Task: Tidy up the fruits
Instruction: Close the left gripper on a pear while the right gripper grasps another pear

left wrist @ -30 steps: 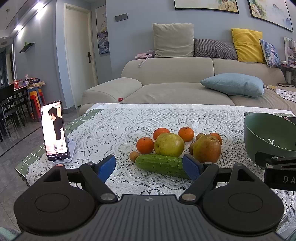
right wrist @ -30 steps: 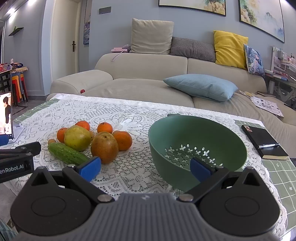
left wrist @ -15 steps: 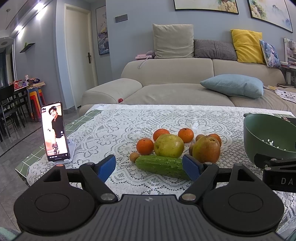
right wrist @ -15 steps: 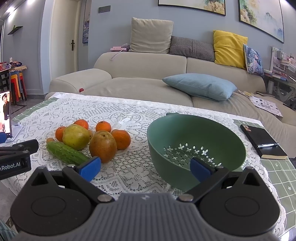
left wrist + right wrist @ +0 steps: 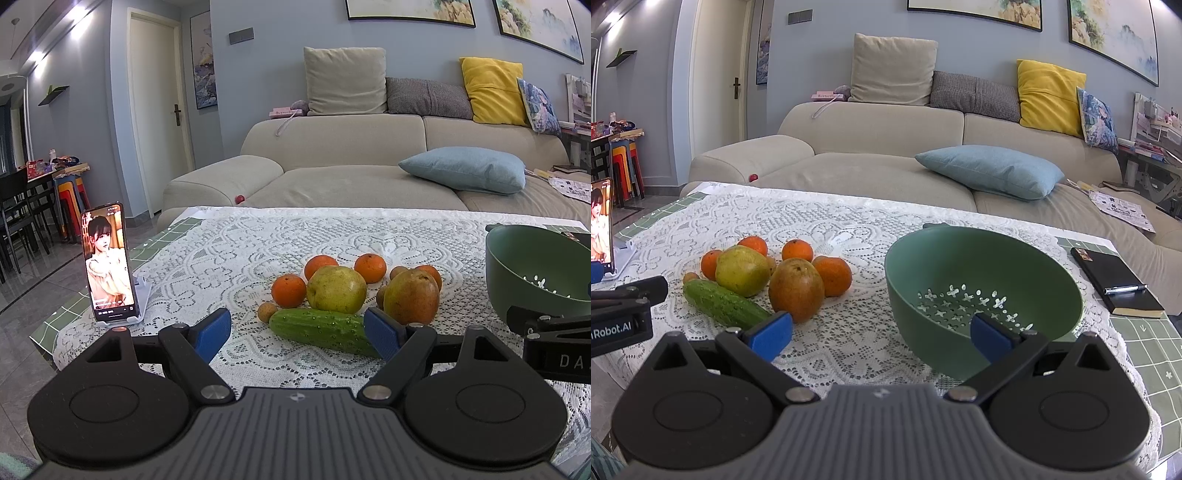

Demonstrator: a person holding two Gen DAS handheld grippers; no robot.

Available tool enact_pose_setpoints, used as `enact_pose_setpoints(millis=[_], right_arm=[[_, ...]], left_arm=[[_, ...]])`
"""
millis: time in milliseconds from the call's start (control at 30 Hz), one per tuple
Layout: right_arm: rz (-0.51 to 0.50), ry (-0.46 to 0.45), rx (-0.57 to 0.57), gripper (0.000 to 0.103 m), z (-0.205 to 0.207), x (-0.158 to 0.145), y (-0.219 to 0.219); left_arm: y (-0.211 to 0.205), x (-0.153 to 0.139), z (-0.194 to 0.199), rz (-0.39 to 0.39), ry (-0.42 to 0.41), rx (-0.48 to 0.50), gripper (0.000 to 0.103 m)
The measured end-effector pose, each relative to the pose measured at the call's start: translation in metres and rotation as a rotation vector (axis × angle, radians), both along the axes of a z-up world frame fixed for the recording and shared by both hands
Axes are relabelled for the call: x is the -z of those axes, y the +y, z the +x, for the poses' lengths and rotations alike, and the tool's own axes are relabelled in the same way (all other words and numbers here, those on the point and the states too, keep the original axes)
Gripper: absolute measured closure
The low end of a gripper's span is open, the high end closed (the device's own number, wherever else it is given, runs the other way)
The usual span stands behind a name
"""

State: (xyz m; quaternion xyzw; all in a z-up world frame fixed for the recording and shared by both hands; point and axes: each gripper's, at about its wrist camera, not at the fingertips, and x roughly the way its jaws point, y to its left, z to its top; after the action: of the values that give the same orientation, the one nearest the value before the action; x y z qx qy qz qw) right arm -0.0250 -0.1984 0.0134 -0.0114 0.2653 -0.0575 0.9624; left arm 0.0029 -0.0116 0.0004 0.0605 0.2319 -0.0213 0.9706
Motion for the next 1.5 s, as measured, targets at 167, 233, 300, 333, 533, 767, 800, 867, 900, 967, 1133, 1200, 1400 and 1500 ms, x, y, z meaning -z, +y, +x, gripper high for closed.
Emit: enact_pose_setpoints(millis=[167, 233, 300, 333, 533, 767, 800, 867, 900, 967, 1133, 1200, 1400, 1500], right_arm=[[-0.002, 0.005, 0.003, 0.004, 0.000, 0.001, 0.000], [-0.001, 0.005, 0.003, 0.004, 0.000, 0.001, 0.000], [-0.002, 0.006, 0.003, 0.004, 0.000, 0.001, 0.000], [-0.002, 0.005, 0.002, 0.004, 0.001, 0.001, 0.000], [0.018, 0.003, 0.004, 0.004, 0.002, 0.001, -0.003], [0.021, -0.052, -0.097, 0.004, 0.006, -0.008, 0.001], [0.002, -0.057, -0.116, 0.005, 0.008, -0.010, 0.004], [-0.034, -0.062, -0.167, 0.011, 0.013, -0.013, 0.010], [-0.045, -0.055, -0.196, 0.016, 0.016, -0.013, 0.013], [-0.051, -0.037, -0.250, 0.024, 0.025, -0.014, 0.016], [0.024, 0.071, -0.381, 0.044, 0.061, -0.016, 0.019], [0.042, 0.119, -0.398, 0.045, 0.077, -0.015, 0.021], [0.061, 0.231, -0.411, 0.045, 0.119, -0.001, 0.029], [0.030, 0.249, -0.406, 0.045, 0.126, 0.006, 0.033]], left_arm=[[-0.001, -0.001, 0.000, 0.000, 0.001, 0.003, 0.007], [-0.001, -0.001, 0.000, 0.001, 0.000, 0.003, 0.007], [-0.001, -0.001, 0.000, 0.000, 0.001, 0.003, 0.007], [-0.002, -0.001, 0.000, 0.001, 0.001, 0.003, 0.007], [-0.004, 0.001, 0.004, 0.006, 0.021, 0.046, 0.007], [0.005, -0.003, 0.022, -0.049, 0.092, 0.152, 0.015], [0.007, -0.005, 0.026, -0.063, 0.111, 0.167, 0.017], [0.011, -0.010, 0.035, -0.081, 0.143, 0.201, 0.025], [0.012, -0.012, 0.039, -0.087, 0.157, 0.216, 0.026], [0.015, -0.017, 0.051, -0.089, 0.187, 0.251, 0.027], [0.015, -0.021, 0.086, -0.092, 0.300, 0.363, 0.036], [0.014, -0.019, 0.099, -0.090, 0.327, 0.416, 0.037], [0.014, 0.001, 0.134, -0.073, 0.364, 0.463, 0.035], [0.017, 0.011, 0.148, -0.093, 0.380, 0.448, 0.027]])
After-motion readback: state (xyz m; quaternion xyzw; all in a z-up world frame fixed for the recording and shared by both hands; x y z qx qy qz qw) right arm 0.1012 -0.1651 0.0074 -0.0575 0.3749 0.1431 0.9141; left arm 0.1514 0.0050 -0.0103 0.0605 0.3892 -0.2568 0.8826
